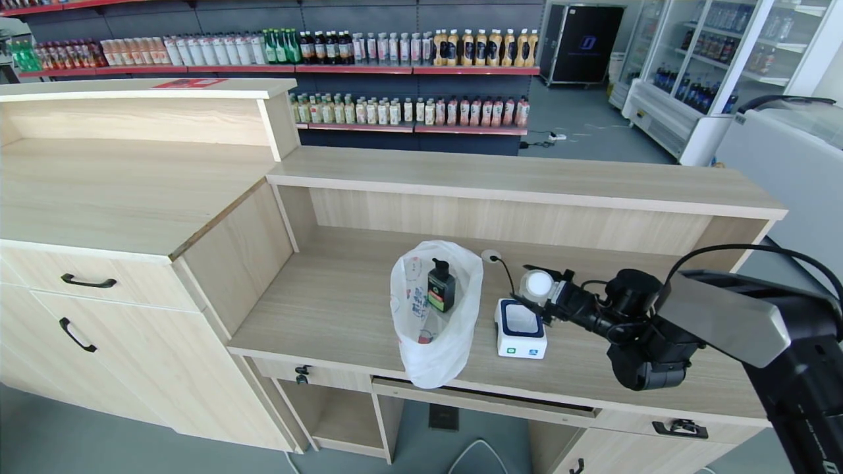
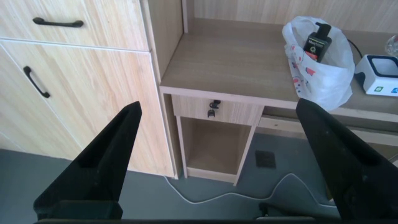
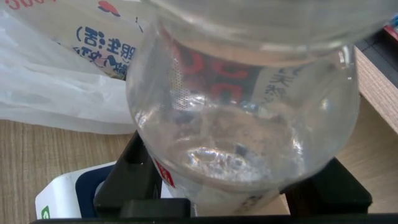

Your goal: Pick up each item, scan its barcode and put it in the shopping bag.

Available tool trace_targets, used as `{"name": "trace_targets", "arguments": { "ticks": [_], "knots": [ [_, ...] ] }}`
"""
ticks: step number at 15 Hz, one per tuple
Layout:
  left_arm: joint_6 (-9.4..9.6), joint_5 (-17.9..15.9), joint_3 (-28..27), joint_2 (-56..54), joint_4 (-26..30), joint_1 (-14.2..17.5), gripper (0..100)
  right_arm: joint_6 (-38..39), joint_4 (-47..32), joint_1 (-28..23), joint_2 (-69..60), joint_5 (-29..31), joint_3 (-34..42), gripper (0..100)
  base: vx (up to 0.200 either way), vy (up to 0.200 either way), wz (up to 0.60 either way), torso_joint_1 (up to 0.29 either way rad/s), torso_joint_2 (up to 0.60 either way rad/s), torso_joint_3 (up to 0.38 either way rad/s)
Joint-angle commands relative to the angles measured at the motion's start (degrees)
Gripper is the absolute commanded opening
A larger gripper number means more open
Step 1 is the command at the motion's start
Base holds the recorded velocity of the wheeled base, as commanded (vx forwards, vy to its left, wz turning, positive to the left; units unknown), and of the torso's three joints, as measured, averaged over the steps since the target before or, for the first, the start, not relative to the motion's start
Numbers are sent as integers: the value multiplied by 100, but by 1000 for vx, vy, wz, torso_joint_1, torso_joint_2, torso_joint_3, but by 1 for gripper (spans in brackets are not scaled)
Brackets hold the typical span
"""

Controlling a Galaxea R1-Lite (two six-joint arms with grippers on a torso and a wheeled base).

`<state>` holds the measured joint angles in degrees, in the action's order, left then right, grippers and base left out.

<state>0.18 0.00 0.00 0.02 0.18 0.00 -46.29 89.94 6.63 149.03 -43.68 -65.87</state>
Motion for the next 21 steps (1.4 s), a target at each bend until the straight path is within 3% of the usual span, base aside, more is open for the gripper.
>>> {"name": "trace_targets", "arguments": {
  "ticks": [1, 21],
  "knots": [
    [-1, 0, 0, -2, -1, 0, 100, 6, 6, 22, 38, 0, -67, 0, 0, 0, 0, 0, 0, 0],
    [-1, 0, 0, -2, -1, 0, 100, 111, 6, 233, 214, 0, -480, 0, 0, 0, 0, 0, 0, 0]
  ]
}}
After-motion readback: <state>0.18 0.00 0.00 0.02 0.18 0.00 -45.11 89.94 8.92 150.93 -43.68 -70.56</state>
